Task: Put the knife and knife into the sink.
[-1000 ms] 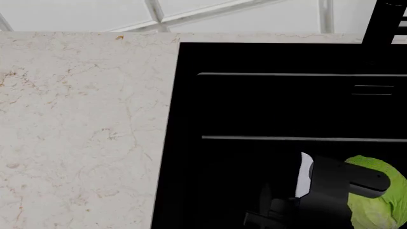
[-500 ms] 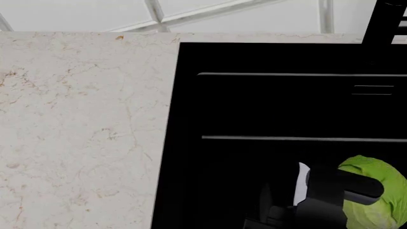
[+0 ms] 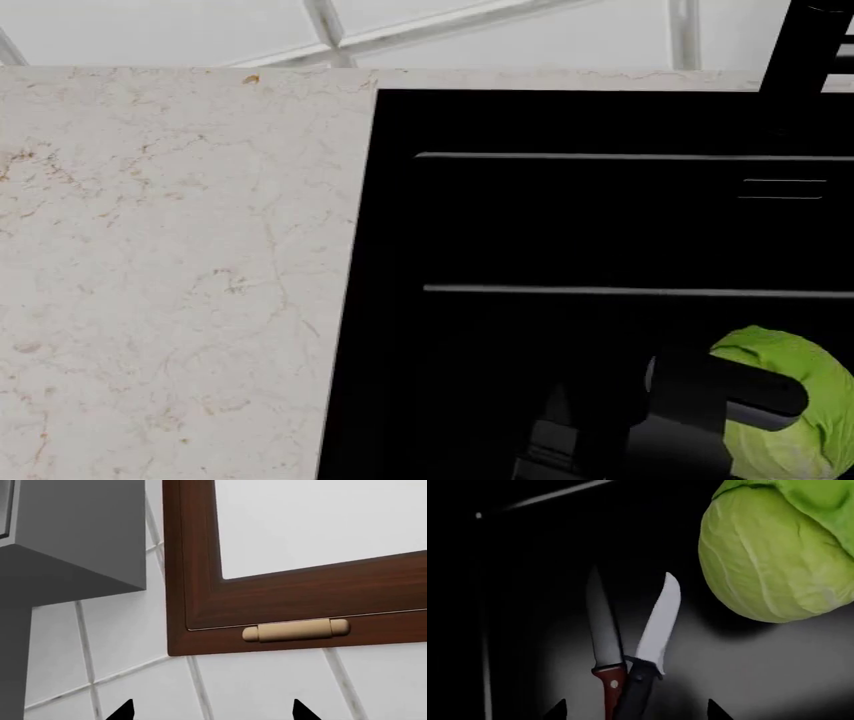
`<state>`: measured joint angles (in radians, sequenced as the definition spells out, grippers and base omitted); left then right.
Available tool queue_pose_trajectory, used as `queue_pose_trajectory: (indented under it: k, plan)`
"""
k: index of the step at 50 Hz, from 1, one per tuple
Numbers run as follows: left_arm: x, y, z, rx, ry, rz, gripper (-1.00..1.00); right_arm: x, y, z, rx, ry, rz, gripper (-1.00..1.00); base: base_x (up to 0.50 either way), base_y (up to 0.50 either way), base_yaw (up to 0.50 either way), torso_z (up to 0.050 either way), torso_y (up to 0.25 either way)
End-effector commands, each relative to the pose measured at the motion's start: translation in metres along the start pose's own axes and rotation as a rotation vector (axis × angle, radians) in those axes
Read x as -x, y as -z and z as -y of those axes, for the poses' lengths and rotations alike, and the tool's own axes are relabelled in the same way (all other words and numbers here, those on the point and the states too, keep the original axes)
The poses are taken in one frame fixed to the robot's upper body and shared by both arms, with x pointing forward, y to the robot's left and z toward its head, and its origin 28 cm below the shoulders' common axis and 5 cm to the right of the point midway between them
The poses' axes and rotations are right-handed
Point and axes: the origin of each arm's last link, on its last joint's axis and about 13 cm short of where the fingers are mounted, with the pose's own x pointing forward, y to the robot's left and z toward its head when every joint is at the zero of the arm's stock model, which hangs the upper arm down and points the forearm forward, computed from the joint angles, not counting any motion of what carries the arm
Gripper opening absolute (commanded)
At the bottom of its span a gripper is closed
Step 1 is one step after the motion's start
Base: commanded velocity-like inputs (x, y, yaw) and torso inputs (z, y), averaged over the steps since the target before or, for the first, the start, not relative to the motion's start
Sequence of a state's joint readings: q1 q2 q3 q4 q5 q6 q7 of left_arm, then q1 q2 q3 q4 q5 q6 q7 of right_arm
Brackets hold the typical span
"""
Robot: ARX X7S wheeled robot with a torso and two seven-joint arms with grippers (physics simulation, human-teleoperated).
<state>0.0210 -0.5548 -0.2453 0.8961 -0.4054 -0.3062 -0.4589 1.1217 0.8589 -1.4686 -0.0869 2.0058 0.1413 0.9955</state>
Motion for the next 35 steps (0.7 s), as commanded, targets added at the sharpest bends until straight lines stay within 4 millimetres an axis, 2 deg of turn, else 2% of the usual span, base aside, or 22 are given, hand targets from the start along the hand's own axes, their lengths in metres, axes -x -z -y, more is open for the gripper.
queue_pose_trajectory:
  k: [1, 17, 27, 35]
  plan:
    - [0.001, -0.001, 0.001, 0.001, 0.003, 0.0, 1.0, 0.009, 0.004, 0.001, 0.016, -0.023, -0.005, 1.0, 0.0, 0.0, 0.0, 0.0, 0.0]
    - [0.002, -0.006, -0.001, 0.005, -0.001, 0.009, 1.0, 0.03, -0.001, -0.002, 0.033, -0.049, 0.059, 1.0, 0.0, 0.0, 0.0, 0.0, 0.0]
    - [0.003, -0.006, -0.001, 0.006, 0.002, 0.011, 1.0, 0.048, -0.01, -0.002, 0.033, -0.042, 0.127, 1.0, 0.0, 0.0, 0.0, 0.0, 0.0]
    - [0.001, -0.005, 0.0, 0.008, 0.005, 0.012, 1.0, 0.071, -0.018, -0.001, 0.035, -0.044, 0.207, 1.0, 0.0, 0.0, 0.0, 0.0, 0.0]
